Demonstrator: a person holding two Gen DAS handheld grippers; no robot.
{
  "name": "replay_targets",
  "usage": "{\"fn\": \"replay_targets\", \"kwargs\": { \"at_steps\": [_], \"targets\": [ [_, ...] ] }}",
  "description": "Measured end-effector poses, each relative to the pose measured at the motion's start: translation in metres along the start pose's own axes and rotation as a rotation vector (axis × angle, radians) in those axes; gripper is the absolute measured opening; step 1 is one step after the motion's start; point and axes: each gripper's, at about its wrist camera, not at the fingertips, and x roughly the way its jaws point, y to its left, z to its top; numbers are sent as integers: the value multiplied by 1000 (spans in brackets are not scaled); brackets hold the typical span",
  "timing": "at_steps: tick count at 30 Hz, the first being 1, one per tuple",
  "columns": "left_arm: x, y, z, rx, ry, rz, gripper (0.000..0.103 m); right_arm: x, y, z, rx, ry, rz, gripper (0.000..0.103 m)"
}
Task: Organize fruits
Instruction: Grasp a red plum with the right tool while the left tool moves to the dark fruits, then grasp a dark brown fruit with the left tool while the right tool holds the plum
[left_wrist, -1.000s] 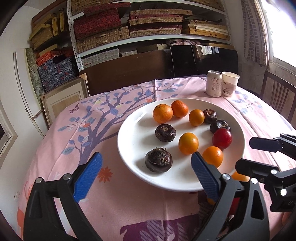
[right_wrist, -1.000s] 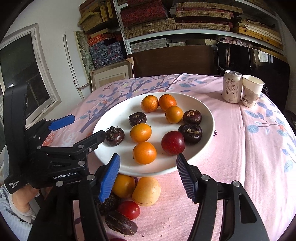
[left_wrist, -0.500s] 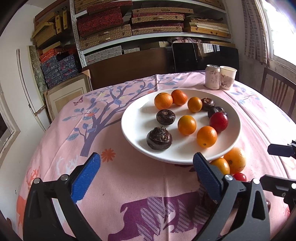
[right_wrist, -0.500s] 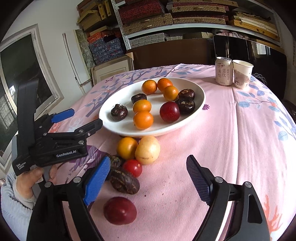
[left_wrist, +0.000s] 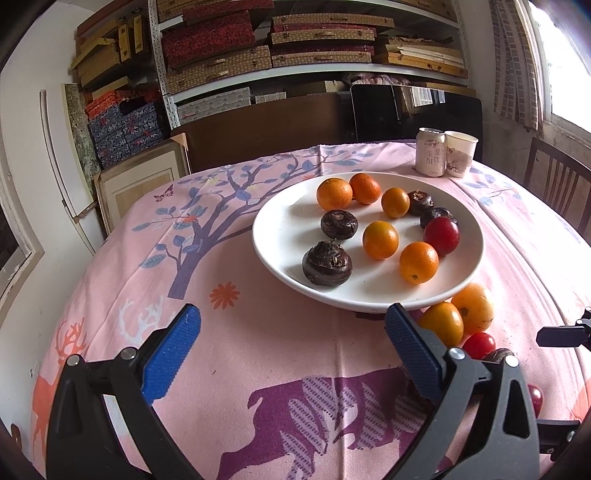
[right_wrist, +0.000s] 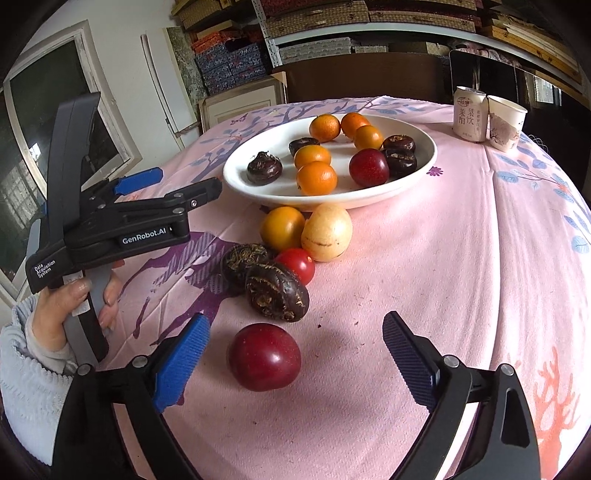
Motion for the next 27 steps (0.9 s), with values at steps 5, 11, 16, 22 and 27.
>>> {"fn": "replay_targets", "kwargs": {
  "at_steps": [5,11,16,22,27],
  "targets": [
    [3,-2,0,7,10,5,98,1,7,-2,-36,13,-10,95],
    [6,-4,-2,22,24,8,98,0,10,-3,-52,16,-19,91],
    [8,-9,-4,47,35,9,98,4,11,-4,-64,50,-6,66],
    [7,-21,-7,92,38,-36,98,-9,-2,-7,-15,13,50,40],
    [2,-43,-12,183,39,-100,98,-21,-45,-8,163,-36,35,40]
  ]
}}
